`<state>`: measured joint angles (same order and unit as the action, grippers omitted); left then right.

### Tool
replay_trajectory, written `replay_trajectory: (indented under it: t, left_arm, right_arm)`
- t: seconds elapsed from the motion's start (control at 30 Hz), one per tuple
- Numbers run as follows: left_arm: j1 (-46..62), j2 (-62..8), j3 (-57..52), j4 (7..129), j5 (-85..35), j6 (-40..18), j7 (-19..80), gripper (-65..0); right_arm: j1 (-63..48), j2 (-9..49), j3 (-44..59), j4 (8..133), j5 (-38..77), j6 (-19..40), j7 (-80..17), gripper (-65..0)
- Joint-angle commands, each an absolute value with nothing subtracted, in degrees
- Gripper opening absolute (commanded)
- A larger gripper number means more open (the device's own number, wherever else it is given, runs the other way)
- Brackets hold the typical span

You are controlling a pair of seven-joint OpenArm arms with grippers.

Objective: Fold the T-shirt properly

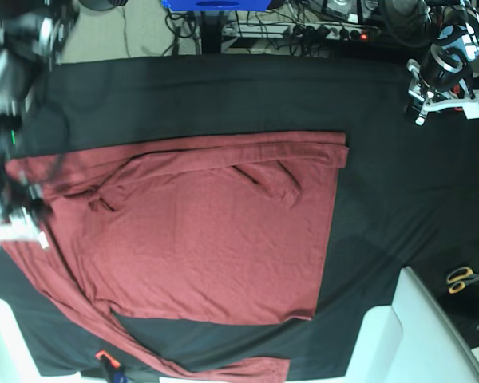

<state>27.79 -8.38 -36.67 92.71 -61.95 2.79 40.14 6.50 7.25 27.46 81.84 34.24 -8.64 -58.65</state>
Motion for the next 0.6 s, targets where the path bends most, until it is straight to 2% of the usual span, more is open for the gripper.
replay_trajectory:
  t: [0.0, 0.23, 0.4, 0.57]
  left_arm:
    - [28.0, -9.1, -37.1, 93.6, -62.7, 2.1, 39.7, -65.0]
    - [27.6, -9.1, -37.1, 94.0, -62.7, 2.1, 39.7, -65.0]
    - [27.9, -9.1, -37.1, 94.0, -62.7, 2.1, 39.7, -65.0]
    - [28.0, -9.1, -37.1, 93.8, -62.7, 2.1, 39.7, -65.0]
  right_arm:
    - [6.3, 6.2, 27.1, 83.9, 35.6, -8.0, -59.3, -64.8]
    - [2.5, 1.7, 26.8, 80.9, 35.5, -7.3, -60.6, -64.8]
    - [2.5, 1.6, 21.9, 76.1, 35.5, -5.9, -58.4, -64.8]
    - [2.5, 1.3, 21.7, 73.7, 35.5, -5.9, -57.4, -64.8]
